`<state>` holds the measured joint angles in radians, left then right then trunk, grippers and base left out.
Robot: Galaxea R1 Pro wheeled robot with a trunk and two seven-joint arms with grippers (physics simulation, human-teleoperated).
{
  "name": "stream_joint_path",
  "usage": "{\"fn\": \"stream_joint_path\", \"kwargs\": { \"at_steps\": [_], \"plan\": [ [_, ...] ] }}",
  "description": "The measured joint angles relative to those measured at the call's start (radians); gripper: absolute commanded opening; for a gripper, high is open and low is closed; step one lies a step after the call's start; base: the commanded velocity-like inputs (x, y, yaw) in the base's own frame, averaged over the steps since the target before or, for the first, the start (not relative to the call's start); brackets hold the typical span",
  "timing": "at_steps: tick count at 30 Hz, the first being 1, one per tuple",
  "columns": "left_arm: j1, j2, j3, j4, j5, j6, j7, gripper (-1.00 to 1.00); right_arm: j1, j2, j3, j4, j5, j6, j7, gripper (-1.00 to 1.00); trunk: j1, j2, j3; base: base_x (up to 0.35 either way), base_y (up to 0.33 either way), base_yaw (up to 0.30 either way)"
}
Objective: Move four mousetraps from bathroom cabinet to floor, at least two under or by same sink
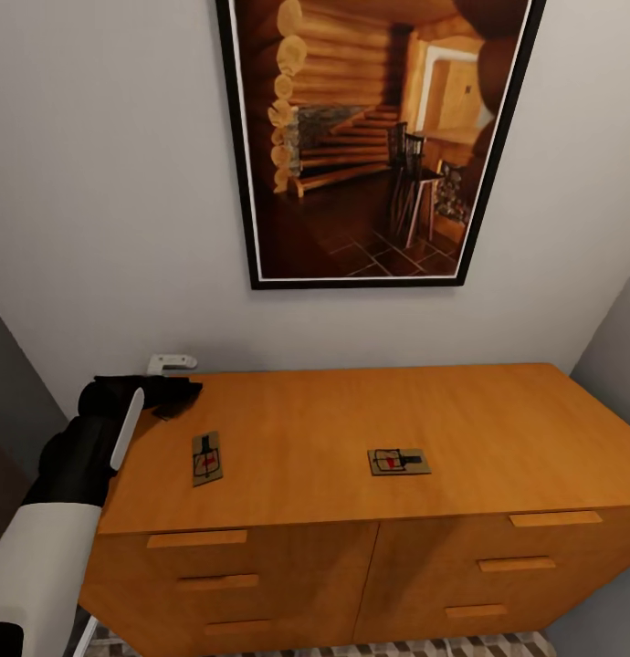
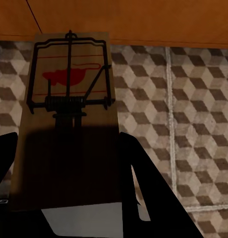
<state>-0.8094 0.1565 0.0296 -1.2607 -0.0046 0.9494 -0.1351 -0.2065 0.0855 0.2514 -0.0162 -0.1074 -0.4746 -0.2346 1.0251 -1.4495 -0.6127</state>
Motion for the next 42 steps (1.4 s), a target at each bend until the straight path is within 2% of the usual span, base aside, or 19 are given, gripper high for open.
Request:
{"fn": "stream_joint_path", "kwargs": {
  "at_steps": [18, 42],
  "plan": [
    [0.006, -0.001, -0.001, 0.042, -0.001, -0.013, 0.0, 1.0, 0.0, 0.0, 0.0, 0.0, 0.0, 0.0, 0.0, -1.0, 0.0, 0.0, 0.0, 0.0, 0.0, 0.0],
    [0.009, -0.003, -0.003, 0.053, 0.0, -0.014, 0.001, 1.0, 0.0, 0.0, 0.0, 0.0, 0.0, 0.0, 0.0, -1.0, 0.0, 0.0, 0.0, 0.0, 0.0, 0.0]
  ]
}}
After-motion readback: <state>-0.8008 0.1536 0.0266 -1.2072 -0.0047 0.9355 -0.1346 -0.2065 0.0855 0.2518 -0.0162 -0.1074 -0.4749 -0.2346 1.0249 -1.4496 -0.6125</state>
